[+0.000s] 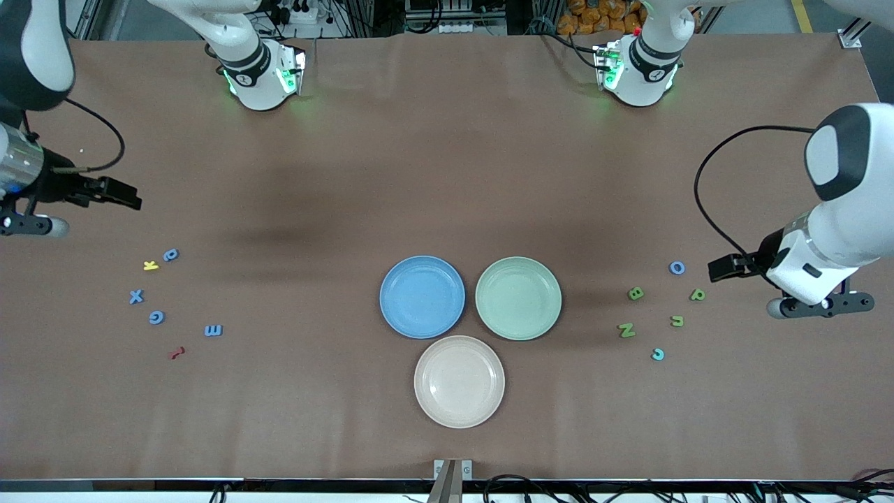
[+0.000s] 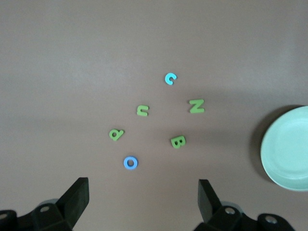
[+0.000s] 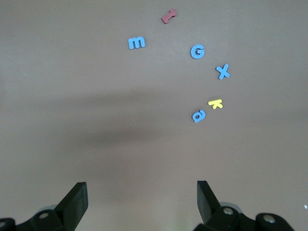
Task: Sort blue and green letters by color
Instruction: 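Lower the left gripper to green d while the right gripper lowers to blue a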
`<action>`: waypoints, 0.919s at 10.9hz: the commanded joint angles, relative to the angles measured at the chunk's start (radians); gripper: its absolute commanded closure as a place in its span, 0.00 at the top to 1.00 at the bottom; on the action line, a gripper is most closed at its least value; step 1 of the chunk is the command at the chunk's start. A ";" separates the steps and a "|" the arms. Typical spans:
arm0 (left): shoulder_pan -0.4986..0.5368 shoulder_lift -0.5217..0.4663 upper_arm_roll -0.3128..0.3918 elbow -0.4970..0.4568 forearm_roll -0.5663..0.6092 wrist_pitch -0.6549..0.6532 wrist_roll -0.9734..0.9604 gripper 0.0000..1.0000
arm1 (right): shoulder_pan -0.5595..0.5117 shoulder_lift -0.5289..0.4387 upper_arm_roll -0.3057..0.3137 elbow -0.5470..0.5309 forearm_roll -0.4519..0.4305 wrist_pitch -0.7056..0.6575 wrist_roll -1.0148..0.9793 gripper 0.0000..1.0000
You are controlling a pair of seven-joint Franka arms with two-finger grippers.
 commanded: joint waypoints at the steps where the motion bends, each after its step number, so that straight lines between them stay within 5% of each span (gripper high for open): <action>1: 0.026 -0.021 -0.002 -0.175 0.038 0.229 0.064 1.00 | -0.033 0.057 0.007 -0.095 -0.011 0.182 -0.065 1.00; 6: 0.093 0.032 -0.002 -0.298 0.036 0.380 0.455 1.00 | -0.157 0.197 0.007 -0.113 -0.009 0.298 -0.225 1.00; 10: 0.164 0.141 -0.002 -0.295 0.029 0.421 0.704 1.00 | -0.163 0.247 0.007 -0.281 -0.015 0.540 -0.329 1.00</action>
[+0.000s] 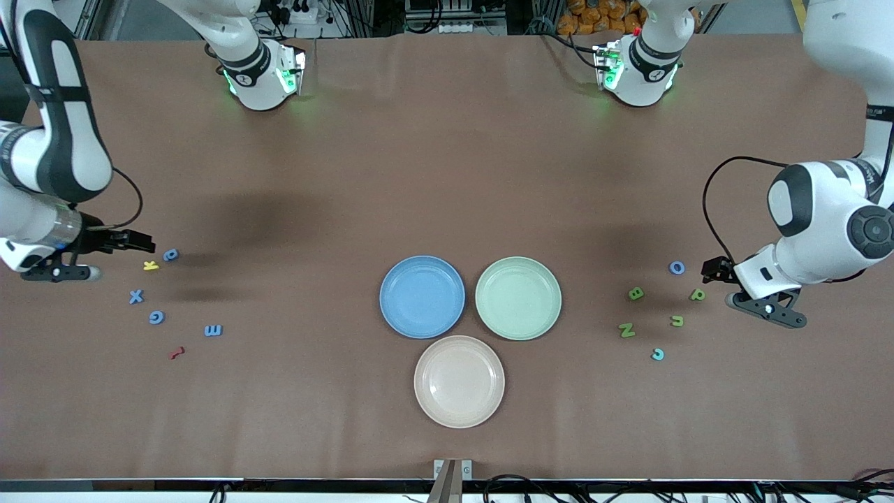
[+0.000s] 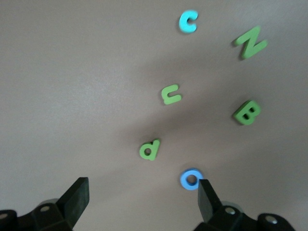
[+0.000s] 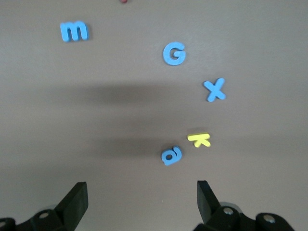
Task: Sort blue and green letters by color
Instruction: 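Lower the left gripper to green d while the right gripper lowers to blue a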
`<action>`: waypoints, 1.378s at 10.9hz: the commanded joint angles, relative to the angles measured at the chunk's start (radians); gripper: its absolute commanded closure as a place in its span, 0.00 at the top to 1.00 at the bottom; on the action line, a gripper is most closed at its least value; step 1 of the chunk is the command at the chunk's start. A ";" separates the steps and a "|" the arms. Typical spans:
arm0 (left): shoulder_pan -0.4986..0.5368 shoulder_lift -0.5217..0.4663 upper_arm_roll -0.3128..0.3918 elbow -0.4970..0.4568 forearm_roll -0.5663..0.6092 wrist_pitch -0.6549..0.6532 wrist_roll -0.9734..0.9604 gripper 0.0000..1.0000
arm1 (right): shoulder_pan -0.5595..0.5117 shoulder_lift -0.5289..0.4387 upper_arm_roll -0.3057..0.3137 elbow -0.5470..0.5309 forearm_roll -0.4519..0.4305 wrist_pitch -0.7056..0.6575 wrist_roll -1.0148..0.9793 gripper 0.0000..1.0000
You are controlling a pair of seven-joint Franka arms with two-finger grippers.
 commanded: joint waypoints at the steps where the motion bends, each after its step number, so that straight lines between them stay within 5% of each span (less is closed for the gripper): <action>1: 0.038 0.069 -0.005 0.011 0.015 0.054 0.141 1.00 | -0.013 0.057 0.012 -0.097 -0.014 0.156 -0.161 1.00; 8: 0.038 0.164 -0.002 0.006 0.110 0.157 0.151 1.00 | -0.085 0.196 0.012 -0.154 -0.012 0.372 -0.321 1.00; 15: 0.034 0.187 -0.002 -0.045 0.124 0.231 0.143 1.00 | -0.134 0.237 0.012 -0.149 -0.012 0.418 -0.395 1.00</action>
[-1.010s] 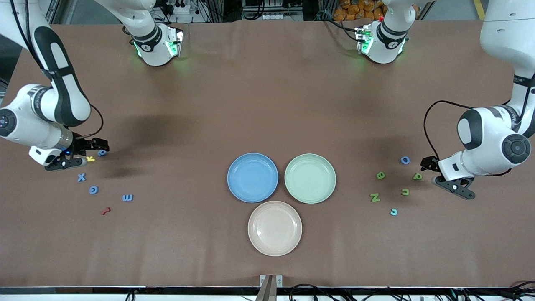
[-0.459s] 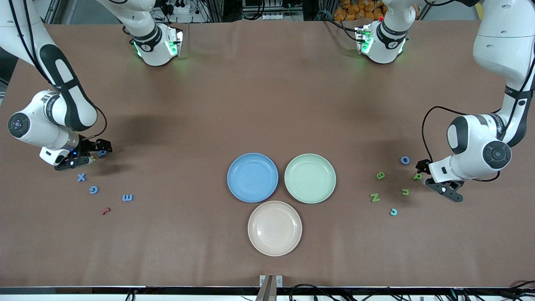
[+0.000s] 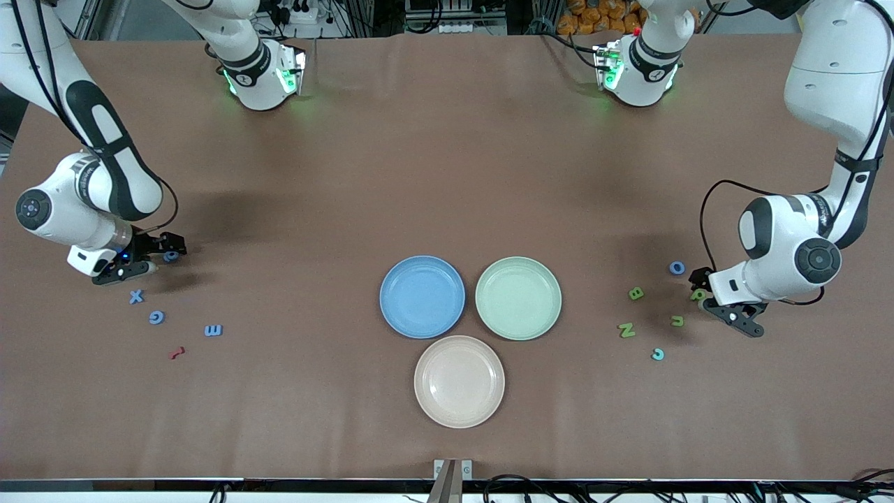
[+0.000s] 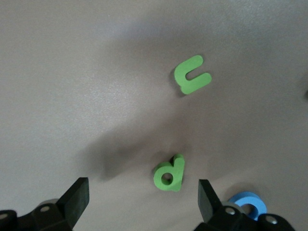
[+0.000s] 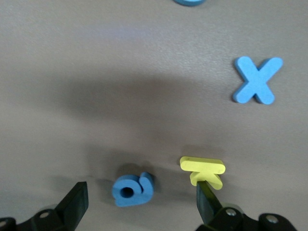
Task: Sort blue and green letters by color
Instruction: 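Lower the left gripper to green d while the right gripper lowers to blue a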
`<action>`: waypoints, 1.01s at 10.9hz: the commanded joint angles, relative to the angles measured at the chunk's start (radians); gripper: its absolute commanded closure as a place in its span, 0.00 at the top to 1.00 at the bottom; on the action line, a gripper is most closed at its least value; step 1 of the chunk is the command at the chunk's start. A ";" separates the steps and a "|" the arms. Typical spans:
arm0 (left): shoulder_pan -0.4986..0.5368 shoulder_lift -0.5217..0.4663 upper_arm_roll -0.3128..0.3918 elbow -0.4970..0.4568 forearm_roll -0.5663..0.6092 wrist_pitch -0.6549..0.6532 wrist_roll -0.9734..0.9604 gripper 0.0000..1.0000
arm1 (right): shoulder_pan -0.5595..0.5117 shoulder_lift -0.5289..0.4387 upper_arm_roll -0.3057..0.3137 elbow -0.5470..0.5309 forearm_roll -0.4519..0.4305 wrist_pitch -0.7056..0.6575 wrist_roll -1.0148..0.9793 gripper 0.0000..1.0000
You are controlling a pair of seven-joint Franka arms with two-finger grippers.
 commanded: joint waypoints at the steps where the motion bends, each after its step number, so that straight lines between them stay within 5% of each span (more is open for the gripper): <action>1: 0.000 -0.012 0.000 -0.042 0.022 0.046 0.009 1.00 | -0.046 0.016 0.014 0.002 -0.011 0.022 -0.044 1.00; 3: 0.000 -0.020 -0.001 -0.059 0.022 0.063 0.007 0.97 | -0.042 0.010 0.014 0.002 -0.011 0.021 -0.044 1.00; 7: 0.000 -0.032 -0.003 -0.061 0.022 0.063 0.003 0.29 | -0.028 -0.026 0.016 -0.001 -0.011 0.017 -0.142 1.00; 11: -0.011 -0.026 -0.004 -0.065 0.020 0.066 -0.058 0.23 | 0.003 -0.082 0.016 -0.065 -0.011 0.037 -0.137 1.00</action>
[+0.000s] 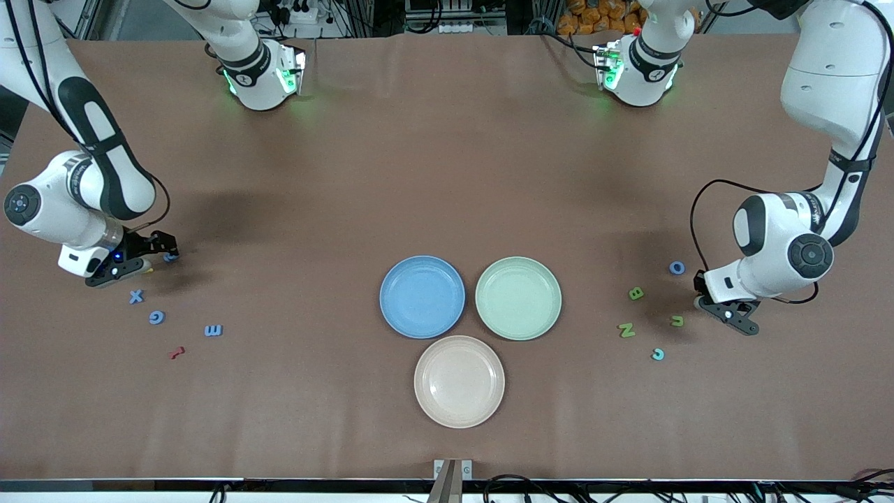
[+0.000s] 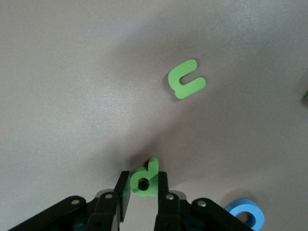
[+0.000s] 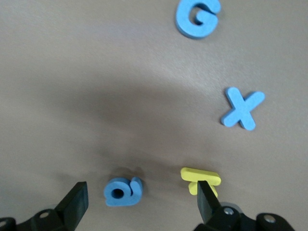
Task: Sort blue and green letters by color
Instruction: 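Close the left gripper on green d while the right gripper grasps blue a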
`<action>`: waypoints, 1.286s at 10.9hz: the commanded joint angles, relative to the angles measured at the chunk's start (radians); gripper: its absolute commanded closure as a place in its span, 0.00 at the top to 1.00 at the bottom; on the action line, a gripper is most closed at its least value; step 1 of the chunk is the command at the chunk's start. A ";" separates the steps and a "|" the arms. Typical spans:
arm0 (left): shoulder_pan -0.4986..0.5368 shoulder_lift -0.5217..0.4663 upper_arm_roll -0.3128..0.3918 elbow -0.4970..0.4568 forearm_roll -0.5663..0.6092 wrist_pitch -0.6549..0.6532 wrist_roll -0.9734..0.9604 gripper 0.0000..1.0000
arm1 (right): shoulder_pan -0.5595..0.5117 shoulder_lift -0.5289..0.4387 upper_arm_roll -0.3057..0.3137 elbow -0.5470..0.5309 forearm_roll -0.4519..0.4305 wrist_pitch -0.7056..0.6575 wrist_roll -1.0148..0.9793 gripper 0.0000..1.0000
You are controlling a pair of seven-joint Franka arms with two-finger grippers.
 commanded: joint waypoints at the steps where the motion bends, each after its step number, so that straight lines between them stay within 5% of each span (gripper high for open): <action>1: -0.009 -0.016 -0.001 -0.036 0.020 0.033 -0.052 0.23 | 0.017 -0.065 0.003 -0.096 -0.010 0.062 -0.008 1.00; 14: 0.001 0.017 -0.001 -0.046 0.006 0.104 -0.072 0.11 | 0.022 -0.039 0.003 -0.148 -0.013 0.188 -0.069 1.00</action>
